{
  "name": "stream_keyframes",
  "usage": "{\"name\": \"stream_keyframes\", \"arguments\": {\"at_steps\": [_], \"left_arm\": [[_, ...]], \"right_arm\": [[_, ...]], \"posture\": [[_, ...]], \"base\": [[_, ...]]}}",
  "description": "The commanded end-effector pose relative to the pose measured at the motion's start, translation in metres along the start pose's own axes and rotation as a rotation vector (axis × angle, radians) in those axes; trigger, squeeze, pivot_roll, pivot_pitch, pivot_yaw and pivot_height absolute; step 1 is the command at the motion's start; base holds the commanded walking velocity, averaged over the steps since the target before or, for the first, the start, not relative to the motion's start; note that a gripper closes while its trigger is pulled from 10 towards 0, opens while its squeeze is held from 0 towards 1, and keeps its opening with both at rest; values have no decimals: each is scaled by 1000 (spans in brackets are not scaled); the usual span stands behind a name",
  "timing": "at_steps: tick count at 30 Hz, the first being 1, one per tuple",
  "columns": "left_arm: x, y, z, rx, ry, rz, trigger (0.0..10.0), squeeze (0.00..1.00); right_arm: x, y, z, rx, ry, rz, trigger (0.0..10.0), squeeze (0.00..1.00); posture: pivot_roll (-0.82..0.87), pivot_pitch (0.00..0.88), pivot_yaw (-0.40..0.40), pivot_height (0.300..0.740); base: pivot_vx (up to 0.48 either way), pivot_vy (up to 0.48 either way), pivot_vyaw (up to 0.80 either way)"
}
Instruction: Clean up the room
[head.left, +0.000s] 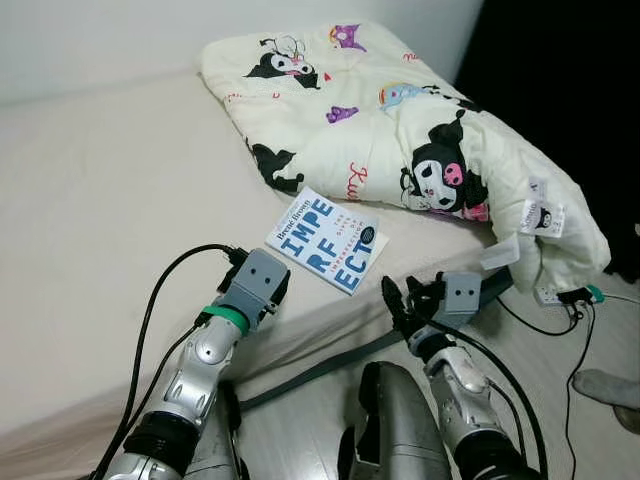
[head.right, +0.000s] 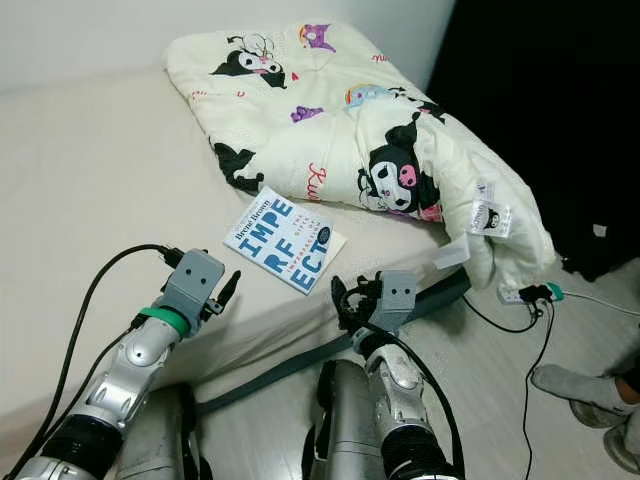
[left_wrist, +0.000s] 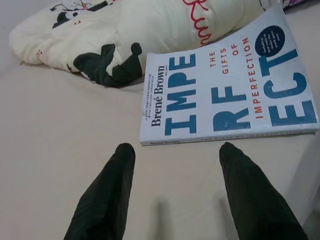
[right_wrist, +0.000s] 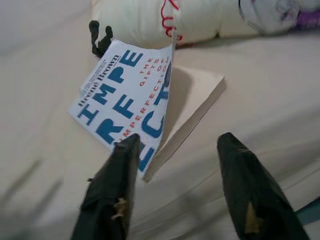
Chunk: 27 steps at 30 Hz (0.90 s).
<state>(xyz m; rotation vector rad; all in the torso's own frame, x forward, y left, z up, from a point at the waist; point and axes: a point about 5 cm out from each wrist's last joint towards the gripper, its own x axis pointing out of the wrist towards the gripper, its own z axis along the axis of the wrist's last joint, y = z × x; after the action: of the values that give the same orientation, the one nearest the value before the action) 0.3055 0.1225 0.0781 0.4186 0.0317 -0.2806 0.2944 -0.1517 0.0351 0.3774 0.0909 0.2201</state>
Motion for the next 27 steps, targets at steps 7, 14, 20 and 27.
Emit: {"name": "stream_keyframes", "arguments": {"at_steps": [7,14,20,27], "left_arm": [[-7,5,5,-26,2,26,10000,0],[-22,21,8,-26,5,71,10000,0],[-34,33,9,-20,22,107,10000,0],[-44,37,16,-16,32,118,10000,0]], "right_arm": [[6,0,-9,326,58,29,10000,1000],[13,-15,5,372,40,-17,10000,0],[18,-21,15,364,26,-16,10000,0],[36,-8,39,363,-32,84,10000,0]], "posture": [[75,117,46,560],[120,187,62,560],[152,238,78,560],[176,273,87,560]], "base": [[0,0,0],[0,0,0],[0,0,0],[0,0,0]]}}
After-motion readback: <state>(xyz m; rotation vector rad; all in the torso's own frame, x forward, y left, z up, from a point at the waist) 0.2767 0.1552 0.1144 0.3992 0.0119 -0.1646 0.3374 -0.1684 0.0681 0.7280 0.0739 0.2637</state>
